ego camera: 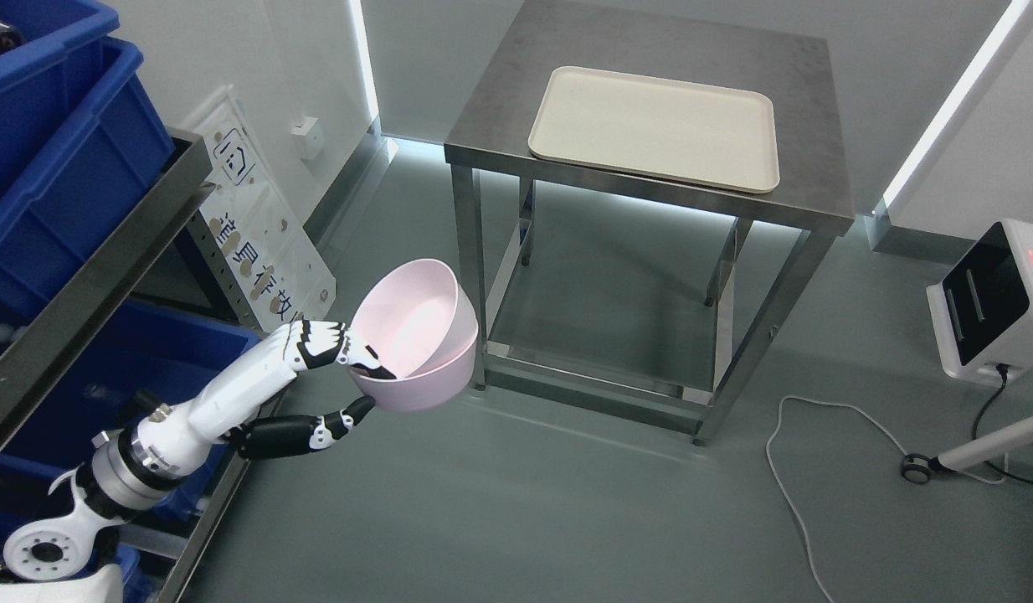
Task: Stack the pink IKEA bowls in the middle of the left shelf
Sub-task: 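Carry the stacked bowls in the left hand toward the blue bin shelf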
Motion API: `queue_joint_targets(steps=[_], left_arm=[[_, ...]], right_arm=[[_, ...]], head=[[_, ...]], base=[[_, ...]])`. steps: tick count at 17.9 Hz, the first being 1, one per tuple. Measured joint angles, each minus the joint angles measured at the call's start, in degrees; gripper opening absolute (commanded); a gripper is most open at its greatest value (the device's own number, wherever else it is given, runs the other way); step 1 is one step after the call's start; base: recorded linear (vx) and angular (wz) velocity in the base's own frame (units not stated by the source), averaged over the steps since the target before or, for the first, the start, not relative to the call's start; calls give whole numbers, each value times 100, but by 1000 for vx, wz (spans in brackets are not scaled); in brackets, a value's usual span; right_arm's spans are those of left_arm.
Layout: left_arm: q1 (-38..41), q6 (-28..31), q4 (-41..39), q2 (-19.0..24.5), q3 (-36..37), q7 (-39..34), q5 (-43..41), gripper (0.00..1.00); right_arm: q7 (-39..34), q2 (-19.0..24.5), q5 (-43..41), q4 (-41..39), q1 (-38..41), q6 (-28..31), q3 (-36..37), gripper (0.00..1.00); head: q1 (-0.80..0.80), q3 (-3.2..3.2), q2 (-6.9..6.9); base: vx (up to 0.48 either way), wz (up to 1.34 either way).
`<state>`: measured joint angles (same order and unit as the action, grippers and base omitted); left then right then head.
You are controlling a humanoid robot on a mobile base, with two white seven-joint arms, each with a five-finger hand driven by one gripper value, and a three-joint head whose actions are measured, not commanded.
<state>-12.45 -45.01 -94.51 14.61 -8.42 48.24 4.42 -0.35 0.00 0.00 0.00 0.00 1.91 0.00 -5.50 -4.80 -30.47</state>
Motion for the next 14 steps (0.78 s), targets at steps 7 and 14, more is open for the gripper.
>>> queue_joint_targets(steps=[7,14], left_arm=[[76,0,-3,-6,162,-6,36,4],[85,0,-4,-20,232,-20,55,4]], right_arm=[[0,0,0,0,0,4,0,100],[0,0,0,0,1,6,0,100]], head=[[0,0,0],[0,0,0]], base=[[-224,133],[-244,274]])
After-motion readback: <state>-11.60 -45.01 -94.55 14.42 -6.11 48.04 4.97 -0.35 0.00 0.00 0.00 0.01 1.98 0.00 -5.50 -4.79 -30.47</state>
